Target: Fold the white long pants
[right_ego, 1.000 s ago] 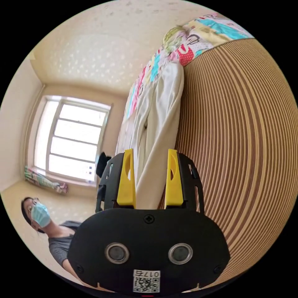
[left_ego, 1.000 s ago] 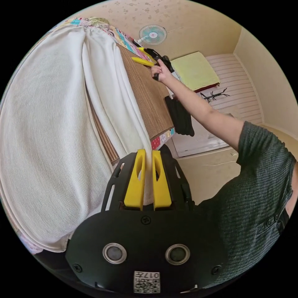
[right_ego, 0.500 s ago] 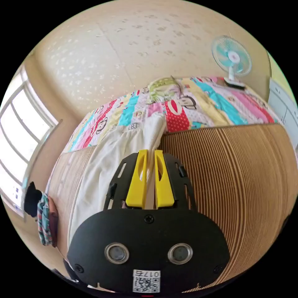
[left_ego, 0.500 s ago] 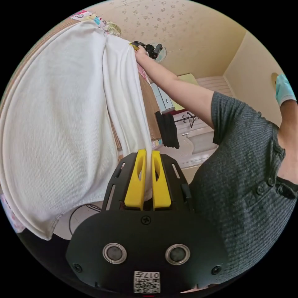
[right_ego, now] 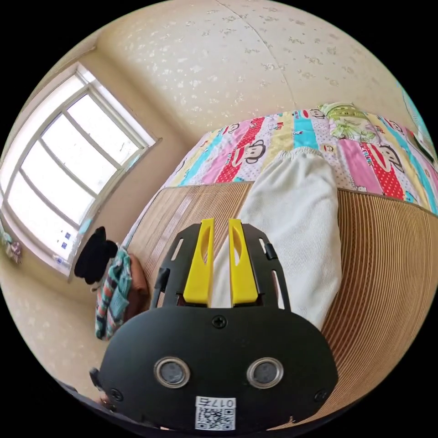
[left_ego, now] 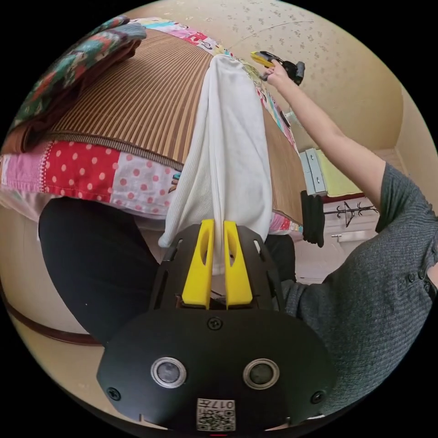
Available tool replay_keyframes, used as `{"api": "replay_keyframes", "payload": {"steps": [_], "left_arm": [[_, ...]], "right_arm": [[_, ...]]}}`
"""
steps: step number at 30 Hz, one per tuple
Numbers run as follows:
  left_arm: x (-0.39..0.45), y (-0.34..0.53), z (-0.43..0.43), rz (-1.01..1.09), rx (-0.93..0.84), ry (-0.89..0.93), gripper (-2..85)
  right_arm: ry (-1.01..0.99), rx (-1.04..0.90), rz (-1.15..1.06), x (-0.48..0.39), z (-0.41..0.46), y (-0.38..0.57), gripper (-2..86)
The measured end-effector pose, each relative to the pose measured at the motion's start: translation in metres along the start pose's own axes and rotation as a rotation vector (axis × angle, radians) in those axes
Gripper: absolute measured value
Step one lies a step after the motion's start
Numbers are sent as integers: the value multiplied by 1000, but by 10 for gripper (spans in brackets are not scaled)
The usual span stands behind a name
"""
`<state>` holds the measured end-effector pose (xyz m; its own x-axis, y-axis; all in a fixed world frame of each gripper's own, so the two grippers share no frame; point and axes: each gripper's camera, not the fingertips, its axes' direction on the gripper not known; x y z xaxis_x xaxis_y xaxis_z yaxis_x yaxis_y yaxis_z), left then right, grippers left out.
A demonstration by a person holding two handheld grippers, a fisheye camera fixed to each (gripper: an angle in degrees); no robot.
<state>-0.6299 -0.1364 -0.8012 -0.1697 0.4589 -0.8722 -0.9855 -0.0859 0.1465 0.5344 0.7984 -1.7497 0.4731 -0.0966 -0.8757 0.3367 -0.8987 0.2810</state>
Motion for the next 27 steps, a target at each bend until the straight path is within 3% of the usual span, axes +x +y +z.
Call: {"api": "replay_keyframes", "payload": {"steps": [2, 6, 10, 14, 18, 20, 24, 27], "left_arm": [[5, -3, 7, 26, 0, 0, 41], [24, -12, 26, 97, -25, -48, 40], [41, -17, 46, 144, -51, -97, 40], [54, -25, 65, 141, -98, -138, 40], [75, -36, 88, 182, -160, -207, 40], [90, -37, 85, 223, -155, -193, 39], [122, -31, 40, 347, -53, -49, 36], [103, -28, 9, 336, 23, 40, 36]], "right_arm": [[27, -54, -140, -8, -39, 73, 72], [81, -207, -201, 4, -108, 218, 94], [43, -323, -26, 30, -174, 390, 116], [-143, -300, 249, 20, -199, 514, 119], [-46, -404, 283, 5, -175, 549, 105], [-91, -447, 277, 6, -169, 542, 53], [-115, -447, 234, -11, -202, 517, 35], [-251, -360, 227, -26, -242, 509, 32]]}}
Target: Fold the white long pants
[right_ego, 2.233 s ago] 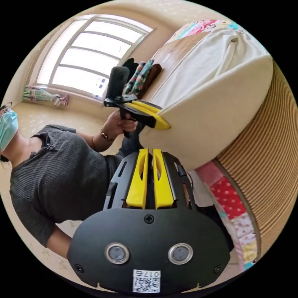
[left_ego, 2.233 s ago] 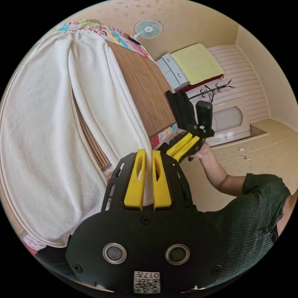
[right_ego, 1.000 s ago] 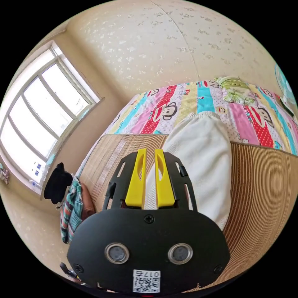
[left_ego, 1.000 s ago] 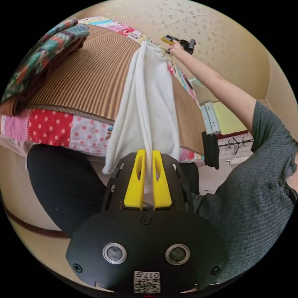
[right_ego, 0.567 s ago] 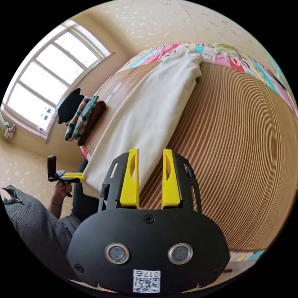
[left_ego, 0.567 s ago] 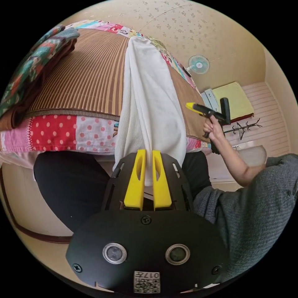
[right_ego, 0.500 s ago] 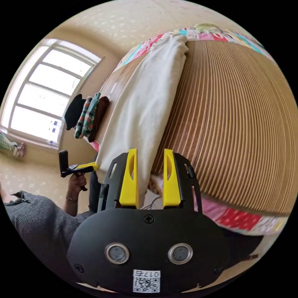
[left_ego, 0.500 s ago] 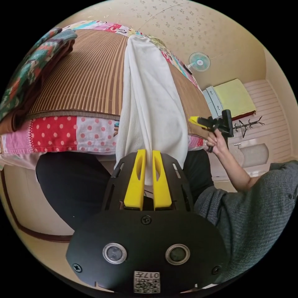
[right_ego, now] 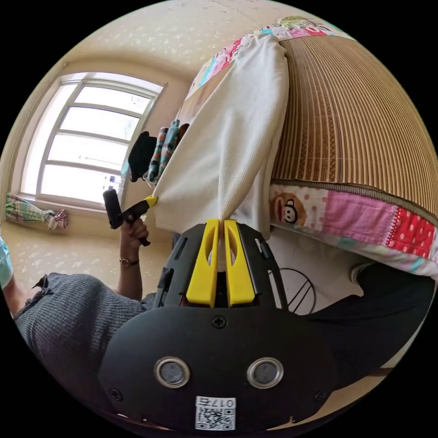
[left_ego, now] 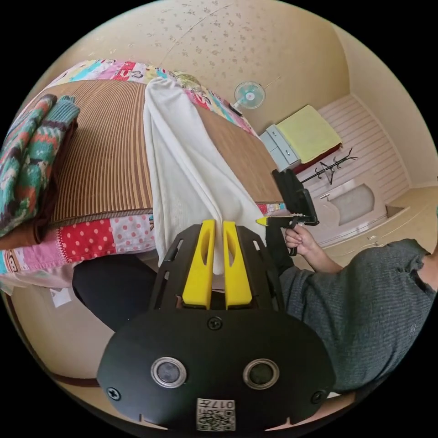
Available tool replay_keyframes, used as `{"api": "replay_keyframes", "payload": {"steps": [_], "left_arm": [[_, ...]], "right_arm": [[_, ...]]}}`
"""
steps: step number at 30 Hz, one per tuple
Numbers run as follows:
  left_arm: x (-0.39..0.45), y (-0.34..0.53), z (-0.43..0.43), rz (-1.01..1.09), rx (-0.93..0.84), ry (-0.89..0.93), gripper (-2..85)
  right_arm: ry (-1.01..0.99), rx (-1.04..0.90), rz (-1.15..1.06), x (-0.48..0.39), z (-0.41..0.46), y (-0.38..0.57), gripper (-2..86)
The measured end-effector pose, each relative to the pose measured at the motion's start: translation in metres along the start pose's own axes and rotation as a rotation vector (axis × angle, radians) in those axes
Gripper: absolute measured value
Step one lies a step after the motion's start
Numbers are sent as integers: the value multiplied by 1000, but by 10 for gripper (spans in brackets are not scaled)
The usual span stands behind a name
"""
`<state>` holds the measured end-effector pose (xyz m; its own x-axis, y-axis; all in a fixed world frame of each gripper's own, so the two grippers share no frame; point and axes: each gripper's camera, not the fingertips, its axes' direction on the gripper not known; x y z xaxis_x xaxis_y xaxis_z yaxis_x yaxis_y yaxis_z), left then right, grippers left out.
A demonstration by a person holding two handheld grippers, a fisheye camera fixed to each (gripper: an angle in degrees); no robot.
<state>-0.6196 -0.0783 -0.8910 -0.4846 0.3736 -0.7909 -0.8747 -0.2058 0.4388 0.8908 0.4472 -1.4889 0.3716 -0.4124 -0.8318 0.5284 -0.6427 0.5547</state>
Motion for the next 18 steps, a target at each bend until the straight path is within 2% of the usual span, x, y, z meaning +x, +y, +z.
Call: {"api": "replay_keyframes", "payload": {"steps": [3, 6, 8, 10, 12, 15, 18], "left_arm": [[-53, 9, 32, -174, -124, -10, 39], [-84, 21, 68, -305, -228, -117, 49], [-81, 22, 62, -310, -164, -144, 68], [-76, 7, 48, -271, -31, -121, 85], [-79, -17, 53, -228, 10, -102, 104], [-88, -70, 87, -177, -11, -99, 131], [-95, -107, 134, -171, -101, -187, 127]], "right_arm": [[-36, 7, -39, -3, -4, 5, 33], [2, -127, 17, 23, 27, -8, 42], [71, -140, 25, 29, 24, -14, 61], [103, -64, -11, 21, 3, -21, 82], [143, 3, -31, 14, -16, -35, 100], [138, 51, -75, 15, -26, -78, 118], [120, 19, -67, 21, -9, -122, 104]]}}
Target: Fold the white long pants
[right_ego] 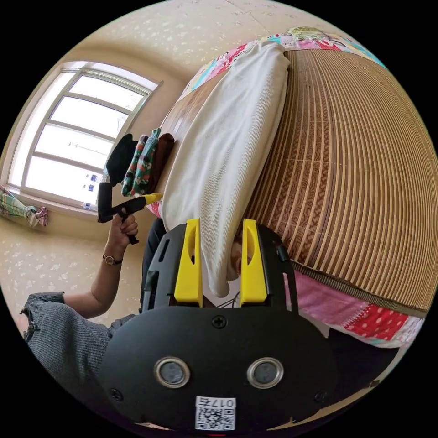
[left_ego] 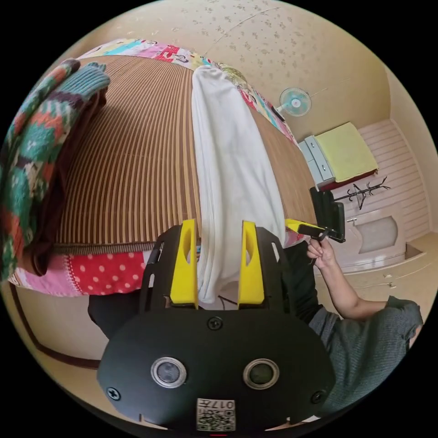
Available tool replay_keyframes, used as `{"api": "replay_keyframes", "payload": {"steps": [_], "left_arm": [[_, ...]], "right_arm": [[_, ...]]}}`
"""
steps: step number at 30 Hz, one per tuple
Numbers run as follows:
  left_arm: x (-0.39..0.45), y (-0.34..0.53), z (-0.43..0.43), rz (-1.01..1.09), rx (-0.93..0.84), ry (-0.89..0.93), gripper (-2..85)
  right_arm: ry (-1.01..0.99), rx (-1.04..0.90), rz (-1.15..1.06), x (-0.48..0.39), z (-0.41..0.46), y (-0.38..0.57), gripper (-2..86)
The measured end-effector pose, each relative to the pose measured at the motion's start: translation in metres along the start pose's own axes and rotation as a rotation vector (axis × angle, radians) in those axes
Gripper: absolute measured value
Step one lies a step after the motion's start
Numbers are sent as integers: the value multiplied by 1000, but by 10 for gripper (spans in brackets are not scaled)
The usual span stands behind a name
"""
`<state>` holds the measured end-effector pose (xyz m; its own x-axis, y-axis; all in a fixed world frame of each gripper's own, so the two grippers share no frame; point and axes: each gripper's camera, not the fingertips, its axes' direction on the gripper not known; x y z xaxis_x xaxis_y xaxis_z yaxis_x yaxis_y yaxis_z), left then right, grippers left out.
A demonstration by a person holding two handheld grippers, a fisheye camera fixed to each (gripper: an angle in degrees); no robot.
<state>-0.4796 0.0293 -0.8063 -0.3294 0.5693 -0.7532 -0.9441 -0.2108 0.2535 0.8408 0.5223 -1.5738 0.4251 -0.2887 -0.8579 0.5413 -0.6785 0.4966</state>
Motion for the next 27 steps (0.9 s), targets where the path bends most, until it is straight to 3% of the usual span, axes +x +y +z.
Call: {"api": "replay_keyframes", "payload": {"steps": [2, 5, 8, 12, 14, 16, 18, 24, 27], "left_arm": [[7, -5, 27, -3, -72, -10, 99], [31, 22, 33, 29, -17, -27, 55], [59, 60, 35, 101, -63, 157, 52], [66, 103, 58, 71, -175, 222, 71], [52, 102, 45, 23, -88, 257, 93], [27, 78, 26, -37, 45, 337, 115], [11, 44, 28, -36, 71, 398, 138], [-14, -57, 60, -104, 65, 258, 172], [-16, -80, 74, -131, 48, 287, 162]], "right_arm": [[14, -57, 9, -3, 17, -19, 65], [11, -25, -50, -16, -6, -10, 41], [-143, -9, -70, -11, -50, 22, 36], [-94, -74, -61, 3, -74, 69, 43], [-87, -60, 11, 24, -90, 82, 66], [-133, 18, 56, 39, -109, 78, 90], [-190, 68, 76, 51, -122, 61, 110], [-241, 29, 66, 66, -107, -46, 144], [-194, -47, 55, 62, -86, -95, 144]]}}
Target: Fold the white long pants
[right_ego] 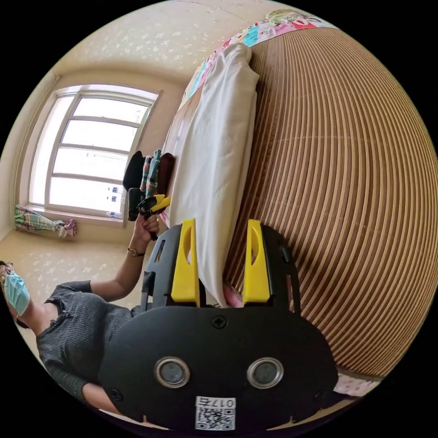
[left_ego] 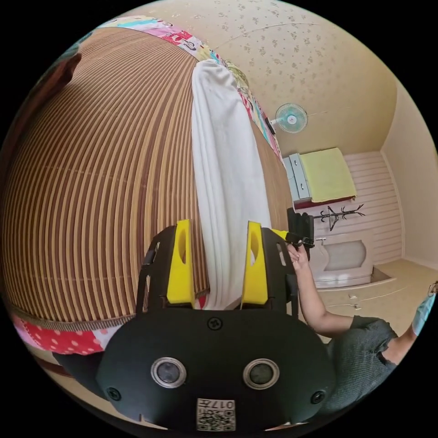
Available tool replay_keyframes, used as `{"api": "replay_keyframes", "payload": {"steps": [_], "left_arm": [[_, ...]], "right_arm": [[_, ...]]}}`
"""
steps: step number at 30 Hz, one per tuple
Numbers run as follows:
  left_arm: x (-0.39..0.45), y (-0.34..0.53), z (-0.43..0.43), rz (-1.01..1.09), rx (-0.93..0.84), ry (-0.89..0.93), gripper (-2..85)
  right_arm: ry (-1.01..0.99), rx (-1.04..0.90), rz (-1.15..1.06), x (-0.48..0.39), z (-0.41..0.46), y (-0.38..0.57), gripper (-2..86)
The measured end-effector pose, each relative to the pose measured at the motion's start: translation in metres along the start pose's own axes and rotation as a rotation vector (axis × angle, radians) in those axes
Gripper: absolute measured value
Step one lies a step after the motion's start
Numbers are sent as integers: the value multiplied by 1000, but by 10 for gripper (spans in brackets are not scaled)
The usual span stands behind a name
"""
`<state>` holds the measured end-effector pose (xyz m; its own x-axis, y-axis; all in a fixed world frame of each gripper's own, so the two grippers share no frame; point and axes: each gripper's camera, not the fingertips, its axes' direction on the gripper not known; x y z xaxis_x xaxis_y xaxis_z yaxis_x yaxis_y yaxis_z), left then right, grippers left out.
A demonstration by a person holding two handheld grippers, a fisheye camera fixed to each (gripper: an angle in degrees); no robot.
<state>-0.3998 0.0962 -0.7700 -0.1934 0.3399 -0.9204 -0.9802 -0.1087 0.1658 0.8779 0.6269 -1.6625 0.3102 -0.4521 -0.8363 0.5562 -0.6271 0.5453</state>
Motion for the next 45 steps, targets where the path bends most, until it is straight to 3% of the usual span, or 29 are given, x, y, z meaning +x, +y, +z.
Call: {"api": "replay_keyframes", "payload": {"steps": [6, 9, 14, 25, 29, 32, 36, 41, 43, 45], "left_arm": [[0, 2, 31, -40, -84, -12, 68], [3, 31, 13, -5, -4, 140, 50], [63, 95, -48, 164, 71, 292, 48], [391, 228, -260, 885, 396, 429, 47], [476, 264, -321, 1015, 510, 485, 49], [524, 280, -353, 1084, 575, 496, 50], [537, 233, -350, 984, 506, 439, 50], [480, 121, -285, 772, 443, 320, 50], [471, 64, -251, 705, 409, 60, 50], [458, 24, -230, 673, 349, 33, 50]], "right_arm": [[-31, -64, 34, -14, 42, -60, 90], [-111, -41, 50, -17, 43, -57, 61], [-301, 110, -184, -93, -14, 8, 16], [-306, 433, -708, -366, -187, 124, 5], [-305, 568, -923, -484, -247, 163, 10], [-335, 656, -953, -544, -269, 179, 13], [-287, 709, -875, -580, -273, 166, 13], [-139, 660, -628, -552, -239, 57, 8], [-5, 646, -576, -542, -217, 5, 6], [99, 602, -528, -531, -197, -51, 5]]}}
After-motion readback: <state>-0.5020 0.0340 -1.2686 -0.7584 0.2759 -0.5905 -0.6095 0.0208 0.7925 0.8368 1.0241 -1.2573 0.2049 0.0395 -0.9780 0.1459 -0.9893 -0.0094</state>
